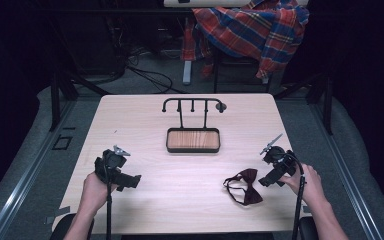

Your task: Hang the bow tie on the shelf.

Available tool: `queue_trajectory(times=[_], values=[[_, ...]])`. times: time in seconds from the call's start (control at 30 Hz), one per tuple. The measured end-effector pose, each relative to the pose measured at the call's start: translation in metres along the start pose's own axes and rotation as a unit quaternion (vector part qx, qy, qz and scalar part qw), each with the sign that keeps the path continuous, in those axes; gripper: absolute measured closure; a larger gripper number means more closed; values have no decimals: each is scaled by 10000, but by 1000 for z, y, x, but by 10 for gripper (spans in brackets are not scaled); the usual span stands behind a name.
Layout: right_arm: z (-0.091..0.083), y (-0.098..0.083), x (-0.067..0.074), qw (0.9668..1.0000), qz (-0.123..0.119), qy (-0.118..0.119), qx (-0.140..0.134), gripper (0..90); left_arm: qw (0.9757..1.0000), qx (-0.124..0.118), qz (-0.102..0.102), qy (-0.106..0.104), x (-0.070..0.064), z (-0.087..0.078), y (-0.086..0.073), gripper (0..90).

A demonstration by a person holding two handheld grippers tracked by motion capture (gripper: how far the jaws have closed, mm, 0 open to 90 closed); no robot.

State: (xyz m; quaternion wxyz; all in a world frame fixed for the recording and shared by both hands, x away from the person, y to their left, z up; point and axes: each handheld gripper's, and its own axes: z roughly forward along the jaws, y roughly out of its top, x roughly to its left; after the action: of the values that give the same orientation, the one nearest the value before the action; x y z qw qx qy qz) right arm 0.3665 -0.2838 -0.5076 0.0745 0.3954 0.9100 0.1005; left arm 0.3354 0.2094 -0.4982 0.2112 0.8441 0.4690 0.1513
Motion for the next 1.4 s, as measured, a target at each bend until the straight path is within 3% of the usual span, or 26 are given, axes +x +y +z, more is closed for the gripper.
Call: queue_trajectory(times=[0.27, 0.3, 0.33, 0.47, 0.63, 0.67, 0.97, 1.07, 1.17, 1.23, 1.4], values=[[-2, 2, 3, 9999, -96, 3, -93, 1, 10000, -5, -9, -3, 0, 0, -1, 4], [-4, 4, 2, 9997, -251, -14, 52, 1, 10000, -5, -9, -8, 1, 0, -1, 3], [-2, 3, 4, 9998, -123, -10, -141, 1, 10000, -2, -13, -4, 1, 1, 0, 4], [-5, 3, 7, 9994, -292, -38, -193, 1, 10000, 7, 22, -35, -2, 3, 2, 3], [-7, 4, 10, 9987, -320, -55, -392, 1, 10000, 2, -5, -38, 0, 1, 1, 3], [-8, 5, 10, 9985, -441, -144, -287, 1, 10000, -19, -21, -12, 0, 1, 1, 3], [-8, 12, 20, 9965, -655, -61, -518, 1, 10000, 1, -36, -13, 0, 3, 2, 3], [-7, 17, 26, 9955, -861, -126, -382, 1, 10000, -6, -44, -24, -1, 3, 2, 3], [-4, 23, 33, 9945, -951, -21, -429, 1, 10000, -6, -46, -33, -1, 3, 2, 3], [-2, 28, 37, 9934, -1085, -75, -375, 1, 10000, 5, -43, -32, -1, 3, 2, 3], [4, 36, 43, 9921, -1205, 7, -359, 1, 10000, 4, -37, -44, -2, 4, 2, 3]])
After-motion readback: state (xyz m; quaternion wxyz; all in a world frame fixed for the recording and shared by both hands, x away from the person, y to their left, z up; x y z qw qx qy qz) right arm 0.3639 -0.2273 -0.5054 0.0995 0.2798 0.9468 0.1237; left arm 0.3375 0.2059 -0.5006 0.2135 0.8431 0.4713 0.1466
